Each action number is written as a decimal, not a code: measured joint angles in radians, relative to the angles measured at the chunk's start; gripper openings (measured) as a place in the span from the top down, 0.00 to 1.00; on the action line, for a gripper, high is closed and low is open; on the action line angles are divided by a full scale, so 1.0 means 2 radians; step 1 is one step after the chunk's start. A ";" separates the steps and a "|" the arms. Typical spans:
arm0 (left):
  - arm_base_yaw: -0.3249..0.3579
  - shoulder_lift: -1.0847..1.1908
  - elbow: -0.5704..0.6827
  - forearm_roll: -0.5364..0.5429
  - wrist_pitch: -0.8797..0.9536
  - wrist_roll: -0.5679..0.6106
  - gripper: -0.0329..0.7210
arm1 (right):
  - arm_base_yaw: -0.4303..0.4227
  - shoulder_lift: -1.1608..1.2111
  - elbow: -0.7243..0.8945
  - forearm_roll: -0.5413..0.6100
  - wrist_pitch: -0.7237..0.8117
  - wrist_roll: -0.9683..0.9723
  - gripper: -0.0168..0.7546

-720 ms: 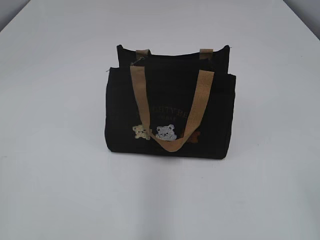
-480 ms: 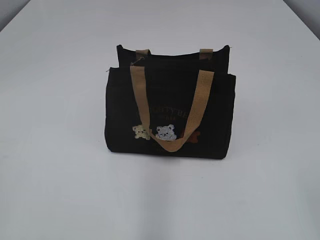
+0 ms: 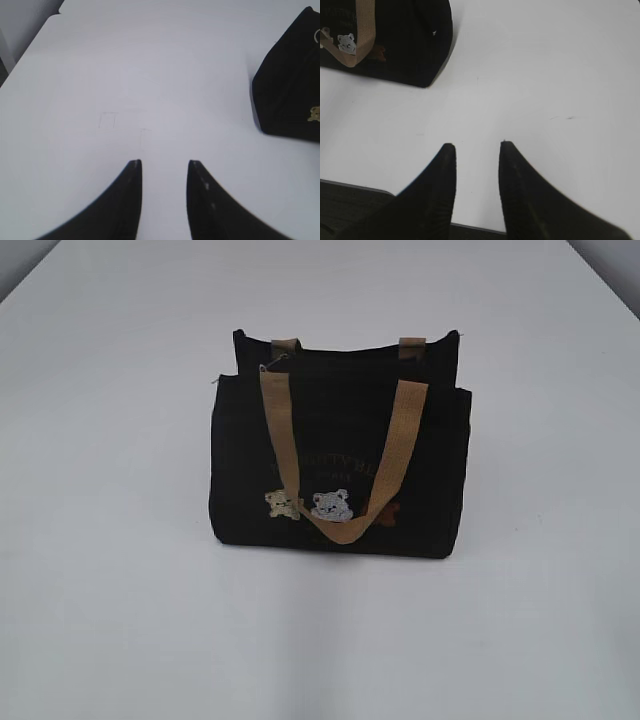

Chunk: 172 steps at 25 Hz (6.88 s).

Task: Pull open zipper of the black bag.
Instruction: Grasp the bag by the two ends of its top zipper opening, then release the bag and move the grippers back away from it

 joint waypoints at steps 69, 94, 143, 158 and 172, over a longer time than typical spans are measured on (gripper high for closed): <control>-0.128 0.932 -0.221 -0.811 -0.163 1.165 0.87 | 0.224 0.975 -0.573 0.302 -0.129 -0.549 0.67; -0.130 0.932 -0.222 -0.810 -0.166 1.165 0.87 | 0.260 1.063 -0.651 0.150 -0.152 -0.410 0.67; -0.135 0.932 -0.224 -0.821 -0.168 1.165 0.87 | 0.146 0.963 -0.646 -0.033 0.054 -0.145 0.98; -0.133 0.913 -0.222 -0.777 -0.192 1.047 0.52 | 0.124 0.957 -0.646 0.060 0.057 -0.128 0.54; -0.133 0.713 -0.216 -0.335 -0.222 0.398 0.52 | 0.120 0.818 -0.538 0.001 0.059 -0.018 0.49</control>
